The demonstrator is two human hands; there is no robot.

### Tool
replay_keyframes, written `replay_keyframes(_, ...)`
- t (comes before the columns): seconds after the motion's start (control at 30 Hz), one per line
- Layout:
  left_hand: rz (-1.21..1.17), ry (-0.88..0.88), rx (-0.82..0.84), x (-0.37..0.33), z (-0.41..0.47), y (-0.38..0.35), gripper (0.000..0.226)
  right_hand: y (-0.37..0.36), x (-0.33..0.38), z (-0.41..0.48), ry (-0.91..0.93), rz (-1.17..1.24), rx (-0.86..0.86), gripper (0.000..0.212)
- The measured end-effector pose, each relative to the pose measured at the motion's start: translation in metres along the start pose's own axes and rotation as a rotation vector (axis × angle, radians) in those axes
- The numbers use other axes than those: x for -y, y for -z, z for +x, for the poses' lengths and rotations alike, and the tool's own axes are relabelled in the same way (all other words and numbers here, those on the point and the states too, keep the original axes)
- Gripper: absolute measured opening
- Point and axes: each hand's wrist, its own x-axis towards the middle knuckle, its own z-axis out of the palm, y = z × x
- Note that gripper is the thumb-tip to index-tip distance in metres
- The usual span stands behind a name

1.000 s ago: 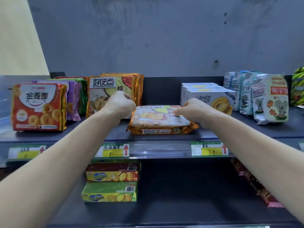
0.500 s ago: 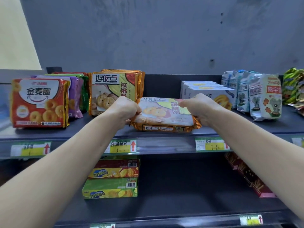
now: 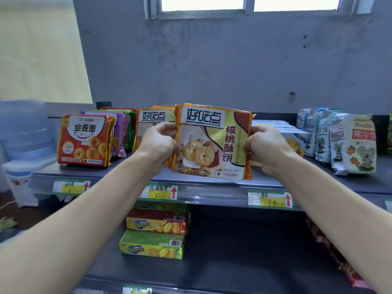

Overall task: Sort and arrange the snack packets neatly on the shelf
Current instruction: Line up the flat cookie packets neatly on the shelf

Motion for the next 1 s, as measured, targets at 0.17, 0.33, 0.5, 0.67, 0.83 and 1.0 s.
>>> replay_keyframes(0.17, -0.001, -0.115, 0.006, -0.002, -0.015, -0.006, 0.042, 0.007, 0.006, -0.010, 0.083, 0.063, -0.015, 0.033)
replay_keyframes(0.33, -0.027, -0.211, 0.051, 0.001, -0.034, -0.016, 0.035, 0.012, 0.010, -0.020, 0.147, 0.144, -0.073, 0.035)
replay_keyframes(0.5, -0.040, -0.226, -0.017, 0.000, -0.042, -0.012, 0.033, 0.006, 0.007, -0.022, 0.173, 0.199, -0.070, 0.039)
replay_keyframes(0.67, -0.042, -0.233, -0.100, 0.000, -0.042, 0.007, 0.034, -0.013, 0.006, -0.021, 0.210, 0.207, -0.029, 0.039)
replay_keyframes(0.83, -0.048, -0.229, -0.125, 0.006, -0.025, 0.039, 0.034, -0.045, 0.008, -0.015, 0.239, 0.164, -0.027, 0.039)
replay_keyframes(1.0, -0.032, -0.200, -0.137, 0.013, -0.005, 0.082, 0.037, -0.090, 0.003, -0.012, 0.224, 0.195, -0.030, 0.035)
